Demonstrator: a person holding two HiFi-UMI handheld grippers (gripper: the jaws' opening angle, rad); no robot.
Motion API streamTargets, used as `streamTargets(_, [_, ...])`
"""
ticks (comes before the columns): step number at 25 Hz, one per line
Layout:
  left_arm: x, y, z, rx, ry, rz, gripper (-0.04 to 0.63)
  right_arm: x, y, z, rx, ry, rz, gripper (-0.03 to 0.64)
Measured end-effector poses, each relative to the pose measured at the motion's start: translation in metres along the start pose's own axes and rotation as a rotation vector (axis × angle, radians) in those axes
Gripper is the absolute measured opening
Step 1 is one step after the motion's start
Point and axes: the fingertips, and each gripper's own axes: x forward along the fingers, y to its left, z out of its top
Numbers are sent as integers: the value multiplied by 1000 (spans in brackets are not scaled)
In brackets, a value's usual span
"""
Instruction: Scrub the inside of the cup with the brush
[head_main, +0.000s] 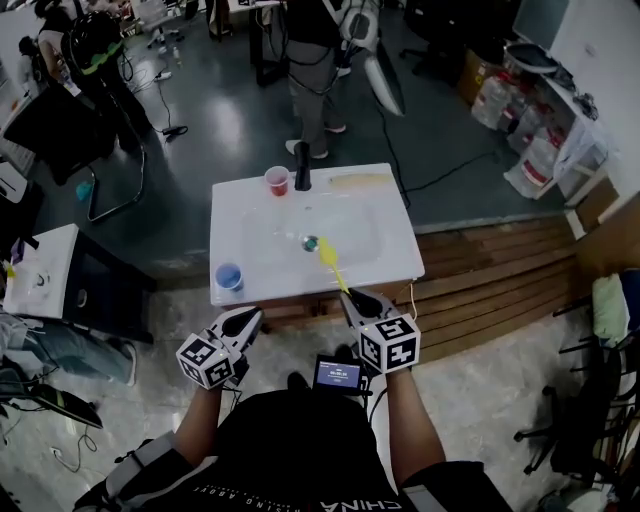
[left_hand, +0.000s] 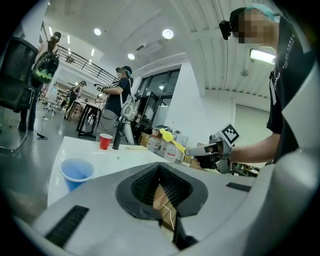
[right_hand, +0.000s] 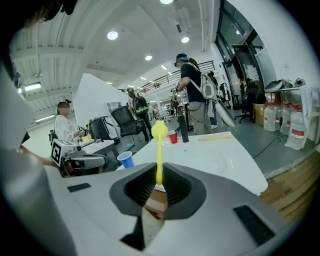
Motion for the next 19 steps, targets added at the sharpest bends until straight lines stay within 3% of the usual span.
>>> streamTargets(19, [-3,14,5,-38,-25,23,5,13,11,1,-5,1,18,41])
